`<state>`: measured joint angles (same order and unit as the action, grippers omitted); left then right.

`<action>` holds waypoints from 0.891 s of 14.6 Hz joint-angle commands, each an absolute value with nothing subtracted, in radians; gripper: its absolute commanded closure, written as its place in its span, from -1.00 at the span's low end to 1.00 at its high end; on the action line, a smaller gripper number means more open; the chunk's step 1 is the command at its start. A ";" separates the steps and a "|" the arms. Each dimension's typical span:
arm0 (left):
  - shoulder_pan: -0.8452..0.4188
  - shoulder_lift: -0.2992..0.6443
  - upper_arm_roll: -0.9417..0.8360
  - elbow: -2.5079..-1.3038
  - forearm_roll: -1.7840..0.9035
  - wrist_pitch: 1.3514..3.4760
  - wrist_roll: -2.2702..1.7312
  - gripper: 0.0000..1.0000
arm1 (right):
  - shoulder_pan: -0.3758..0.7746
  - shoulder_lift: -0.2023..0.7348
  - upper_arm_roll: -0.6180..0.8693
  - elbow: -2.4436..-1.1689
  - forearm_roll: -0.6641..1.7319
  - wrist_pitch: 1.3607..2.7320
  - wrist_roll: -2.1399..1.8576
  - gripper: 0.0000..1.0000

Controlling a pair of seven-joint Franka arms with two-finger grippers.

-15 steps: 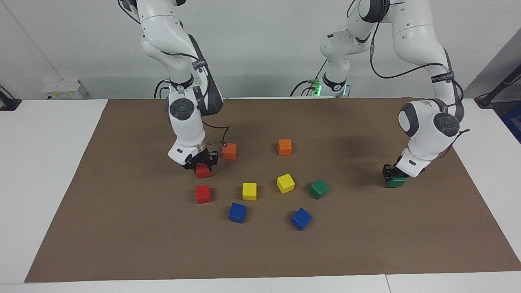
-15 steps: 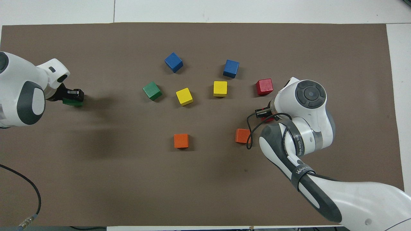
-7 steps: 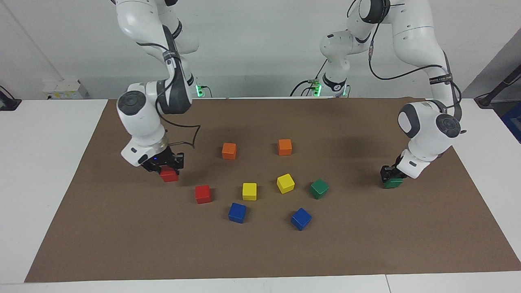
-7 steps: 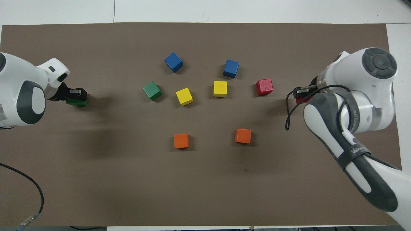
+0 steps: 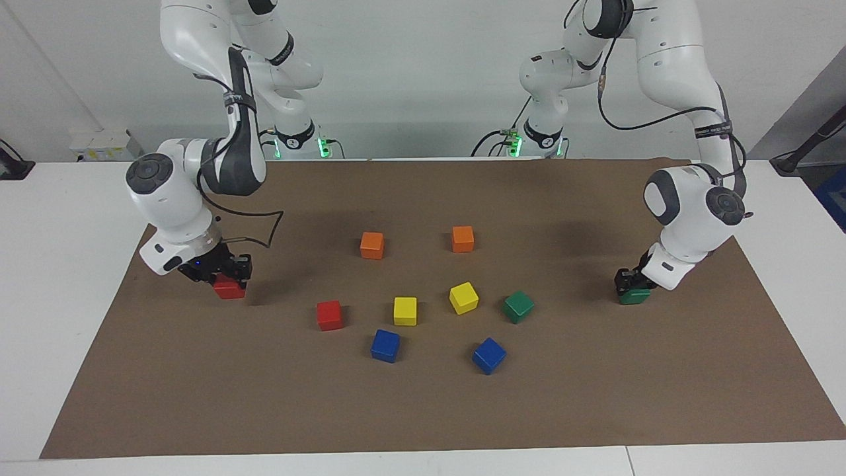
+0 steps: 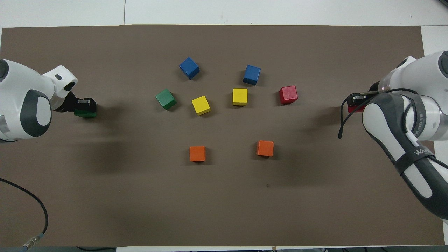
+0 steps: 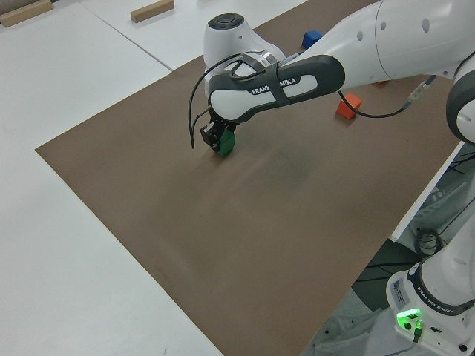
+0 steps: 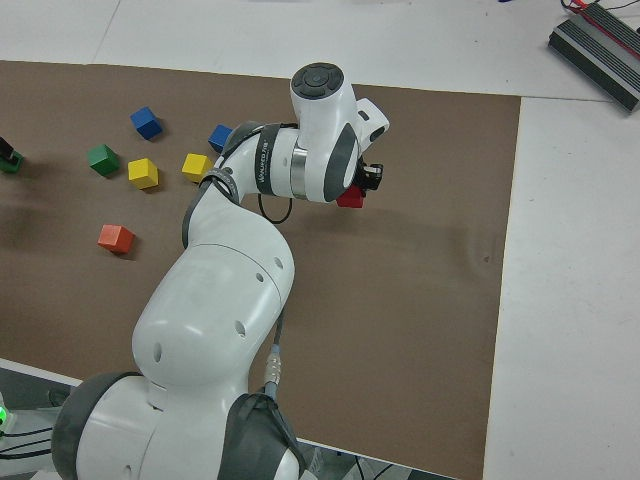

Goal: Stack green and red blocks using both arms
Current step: 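Release the green block with the left gripper while the right gripper releases red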

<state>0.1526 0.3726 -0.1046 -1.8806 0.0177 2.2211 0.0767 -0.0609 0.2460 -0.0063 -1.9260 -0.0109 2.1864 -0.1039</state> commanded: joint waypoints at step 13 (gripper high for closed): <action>-0.113 0.362 -0.118 -1.683 0.008 2.099 -0.576 -1.00 | -0.103 0.327 0.008 -1.947 -0.008 2.306 -0.276 1.00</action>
<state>-0.0659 0.3504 -0.1324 -1.7129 0.0118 2.1085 -0.4712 -0.0843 0.3236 -0.0064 -1.9389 -0.0111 2.2813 -0.2458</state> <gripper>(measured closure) 0.000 0.449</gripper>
